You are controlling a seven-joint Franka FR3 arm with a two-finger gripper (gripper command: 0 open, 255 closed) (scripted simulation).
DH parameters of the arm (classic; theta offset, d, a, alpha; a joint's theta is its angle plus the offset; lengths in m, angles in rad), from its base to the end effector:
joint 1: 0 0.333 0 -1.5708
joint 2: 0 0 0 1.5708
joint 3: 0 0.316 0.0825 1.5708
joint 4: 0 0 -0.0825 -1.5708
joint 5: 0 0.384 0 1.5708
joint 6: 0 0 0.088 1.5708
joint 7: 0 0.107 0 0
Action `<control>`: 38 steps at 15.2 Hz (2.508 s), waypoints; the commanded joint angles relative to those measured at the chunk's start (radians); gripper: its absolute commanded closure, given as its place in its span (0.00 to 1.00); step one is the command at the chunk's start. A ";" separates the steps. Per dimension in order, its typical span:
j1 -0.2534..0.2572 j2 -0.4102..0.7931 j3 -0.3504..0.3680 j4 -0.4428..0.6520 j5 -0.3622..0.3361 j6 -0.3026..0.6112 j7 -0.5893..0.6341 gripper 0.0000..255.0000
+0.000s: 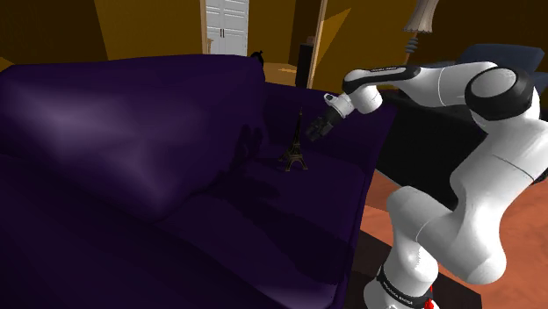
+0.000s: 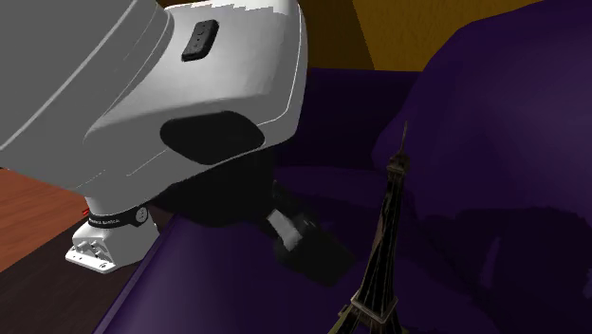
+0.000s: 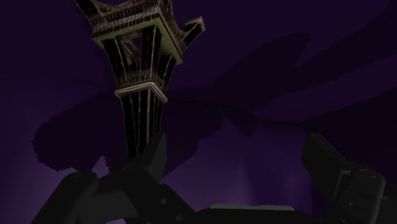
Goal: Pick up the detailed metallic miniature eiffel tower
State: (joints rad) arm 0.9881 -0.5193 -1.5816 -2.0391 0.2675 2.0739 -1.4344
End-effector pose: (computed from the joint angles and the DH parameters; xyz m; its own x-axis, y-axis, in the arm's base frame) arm 0.4359 -0.3472 0.4358 0.6020 0.4353 0.6694 0.6799 -0.7190 -0.1440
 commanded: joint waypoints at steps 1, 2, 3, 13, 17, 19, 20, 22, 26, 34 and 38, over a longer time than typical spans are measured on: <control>0.182 -0.069 -0.152 0.100 -0.030 -0.019 -0.052 0.00; 0.253 -0.116 -0.201 0.153 -0.055 -0.032 -0.068 0.00; 0.318 -0.165 -0.241 0.210 -0.080 -0.047 -0.083 0.00; 0.442 -0.290 -0.339 0.279 -0.144 -0.022 -0.144 0.00; 0.440 -0.289 -0.337 0.278 -0.143 -0.022 -0.145 1.00; 0.440 -0.289 -0.336 0.277 -0.142 -0.022 -0.144 1.00; 0.440 -0.289 -0.337 0.277 -0.143 -0.021 -0.144 1.00; 0.440 -0.289 -0.337 0.276 -0.143 -0.021 -0.145 1.00; 0.437 -0.279 -0.327 0.289 -0.137 -0.038 -0.136 1.00; 0.418 -0.240 -0.285 0.334 -0.115 -0.104 -0.099 1.00; 0.412 -0.223 -0.267 0.363 -0.105 -0.139 -0.080 1.00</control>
State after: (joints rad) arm 1.4079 -0.7503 -1.8572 -1.6796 0.1571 1.9445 -1.5193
